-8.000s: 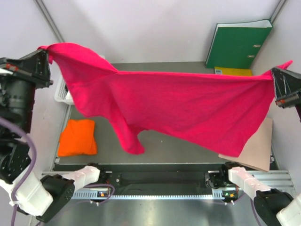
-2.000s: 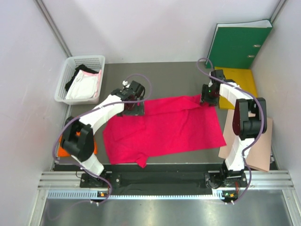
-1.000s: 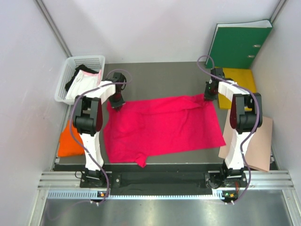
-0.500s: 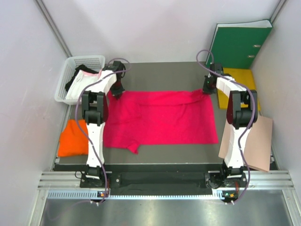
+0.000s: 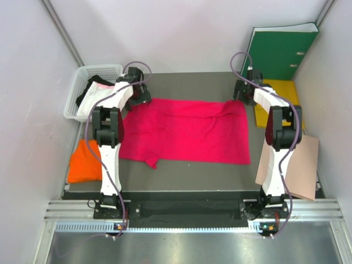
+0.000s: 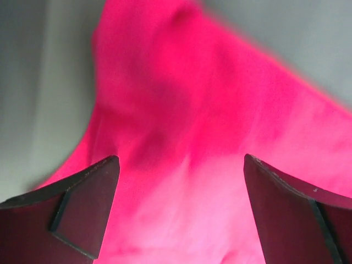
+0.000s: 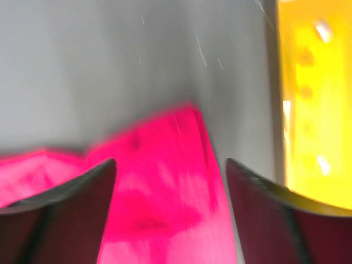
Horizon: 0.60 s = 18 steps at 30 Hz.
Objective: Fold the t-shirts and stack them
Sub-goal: Fold the flattened tshirt in 1/3 of the way
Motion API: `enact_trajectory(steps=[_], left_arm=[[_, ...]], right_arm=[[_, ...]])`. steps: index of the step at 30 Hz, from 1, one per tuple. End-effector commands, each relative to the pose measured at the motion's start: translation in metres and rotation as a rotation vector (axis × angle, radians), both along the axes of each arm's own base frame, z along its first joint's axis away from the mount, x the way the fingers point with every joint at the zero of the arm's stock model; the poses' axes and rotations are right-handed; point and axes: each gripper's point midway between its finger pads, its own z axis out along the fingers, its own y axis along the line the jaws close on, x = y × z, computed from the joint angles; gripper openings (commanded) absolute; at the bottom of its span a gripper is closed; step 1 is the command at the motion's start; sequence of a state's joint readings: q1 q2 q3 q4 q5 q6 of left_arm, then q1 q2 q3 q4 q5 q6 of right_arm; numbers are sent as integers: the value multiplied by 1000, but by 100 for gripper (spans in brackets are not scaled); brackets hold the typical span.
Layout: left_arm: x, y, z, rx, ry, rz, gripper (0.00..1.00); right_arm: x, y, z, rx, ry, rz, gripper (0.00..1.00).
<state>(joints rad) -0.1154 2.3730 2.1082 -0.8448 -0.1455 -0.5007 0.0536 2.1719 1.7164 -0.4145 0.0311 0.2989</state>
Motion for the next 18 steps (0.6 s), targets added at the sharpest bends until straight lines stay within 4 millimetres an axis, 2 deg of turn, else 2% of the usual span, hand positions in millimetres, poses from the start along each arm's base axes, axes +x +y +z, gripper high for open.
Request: enact_trajectory(steps=[1, 2, 3, 5, 6, 7, 8, 9, 10, 11, 13, 14, 16, 17, 18], left_arm=[[-23, 2, 94, -21, -199, -49, 99], [-34, 4, 97, -19, -191, -48, 99], [-56, 7, 102, -20, -182, -44, 99], [-80, 7, 102, -29, -165, -44, 99], [-104, 10, 98, -33, -144, -28, 99], [-116, 12, 95, -34, -127, -10, 99], [-137, 15, 78, -35, -72, -2, 99], [-150, 15, 83, -44, -73, 8, 99], [-161, 16, 78, -44, -53, 16, 99], [-178, 18, 64, -43, -5, 25, 99], [-197, 20, 60, -48, 21, 45, 99], [-211, 23, 48, -44, 58, 57, 99], [-224, 26, 47, -58, 65, 85, 98], [-235, 32, 36, -62, 95, 107, 98], [-239, 32, 38, -87, 84, 121, 98]], right_arm=[[-20, -18, 97, -39, -223, -38, 90], [-29, -16, 102, -38, -228, -32, 91], [-44, -17, 108, -34, -229, -29, 91], [-63, -16, 109, -29, -208, -17, 92], [-77, -15, 109, -26, -196, -16, 92], [-85, -15, 107, -23, -180, -15, 92], [-97, -14, 102, -19, -145, -10, 91], [-109, -13, 98, -12, -123, -5, 89], [-117, -13, 93, -8, -100, -3, 89], [-130, -11, 82, 3, -52, 4, 88], [-142, -9, 74, 8, -9, 10, 87], [-154, -9, 65, 12, 38, 13, 87], [-161, -9, 59, 9, 63, 15, 86], [-166, -5, 53, 28, 85, 30, 86], [-169, -4, 50, 34, 98, 31, 86]])
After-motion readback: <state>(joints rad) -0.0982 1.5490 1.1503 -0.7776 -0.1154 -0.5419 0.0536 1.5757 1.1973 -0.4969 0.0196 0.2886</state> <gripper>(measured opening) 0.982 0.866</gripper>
